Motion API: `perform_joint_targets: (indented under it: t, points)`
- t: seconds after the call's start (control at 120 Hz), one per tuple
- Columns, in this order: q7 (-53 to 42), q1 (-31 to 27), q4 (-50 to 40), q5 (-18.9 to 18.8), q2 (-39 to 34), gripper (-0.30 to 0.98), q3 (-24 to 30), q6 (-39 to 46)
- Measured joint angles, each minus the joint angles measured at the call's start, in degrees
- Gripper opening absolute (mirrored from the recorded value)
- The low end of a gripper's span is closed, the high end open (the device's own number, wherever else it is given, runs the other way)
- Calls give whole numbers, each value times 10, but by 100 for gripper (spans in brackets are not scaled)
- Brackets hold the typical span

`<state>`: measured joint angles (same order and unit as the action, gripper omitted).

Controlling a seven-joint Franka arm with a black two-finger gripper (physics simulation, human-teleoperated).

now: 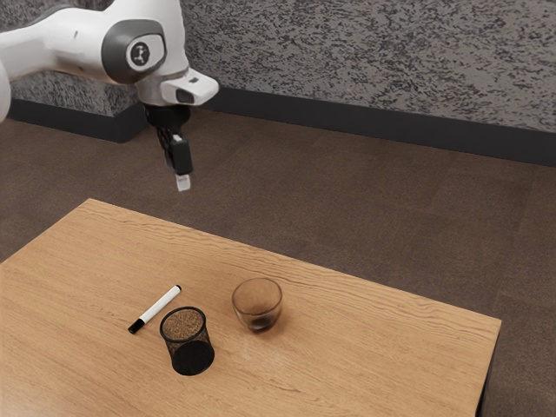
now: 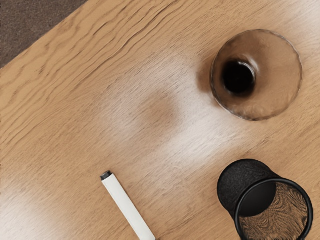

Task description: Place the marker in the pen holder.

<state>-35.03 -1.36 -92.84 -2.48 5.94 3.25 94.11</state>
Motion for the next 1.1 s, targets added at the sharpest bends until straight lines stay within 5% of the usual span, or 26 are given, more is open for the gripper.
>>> perform_joint_targets:
  t: [0.267,0.617,0.733,0.933,1.1]
  points:
    - [-15,6,-7,-17,-15,69,1,9]
    - [82,35,-192,-21,-46,68,-60,155]
    - [114,49,-250,13,-46,67,-107,216]
    - [169,-15,-276,35,-3,33,-116,273]
    - [203,-5,-266,37,43,23,-115,300]
